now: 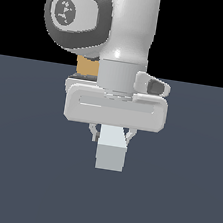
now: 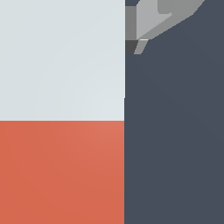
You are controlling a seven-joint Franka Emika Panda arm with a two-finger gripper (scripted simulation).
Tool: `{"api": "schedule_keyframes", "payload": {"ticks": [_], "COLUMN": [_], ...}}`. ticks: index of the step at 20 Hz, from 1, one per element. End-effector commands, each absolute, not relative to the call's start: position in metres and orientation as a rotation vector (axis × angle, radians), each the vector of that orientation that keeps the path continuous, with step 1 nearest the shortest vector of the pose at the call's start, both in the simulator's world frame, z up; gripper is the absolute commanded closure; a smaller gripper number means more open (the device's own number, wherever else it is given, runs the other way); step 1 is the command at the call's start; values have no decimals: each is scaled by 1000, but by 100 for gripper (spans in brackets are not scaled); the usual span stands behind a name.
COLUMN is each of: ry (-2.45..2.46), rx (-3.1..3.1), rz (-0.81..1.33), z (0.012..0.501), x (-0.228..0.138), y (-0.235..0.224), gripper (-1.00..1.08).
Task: Insert the peg into the horizontal hole in a box.
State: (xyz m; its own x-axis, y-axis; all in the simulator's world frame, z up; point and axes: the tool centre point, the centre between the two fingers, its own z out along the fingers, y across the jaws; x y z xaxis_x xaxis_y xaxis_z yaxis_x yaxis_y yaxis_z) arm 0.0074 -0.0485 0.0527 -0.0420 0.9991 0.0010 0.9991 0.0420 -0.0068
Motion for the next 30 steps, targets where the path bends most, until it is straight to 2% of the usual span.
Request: {"api": "schedule_keyframes", "payload": {"ticks": [1, 15, 30], "ry": [-2224, -1996, -1943], "rx": [-2218, -2425, -2466], "rz": [-1, -1, 4], "z": [63, 99, 107], "x": [-5, -73, -87], "y": [-45, -20, -11], "gripper": [108, 108, 108]}}
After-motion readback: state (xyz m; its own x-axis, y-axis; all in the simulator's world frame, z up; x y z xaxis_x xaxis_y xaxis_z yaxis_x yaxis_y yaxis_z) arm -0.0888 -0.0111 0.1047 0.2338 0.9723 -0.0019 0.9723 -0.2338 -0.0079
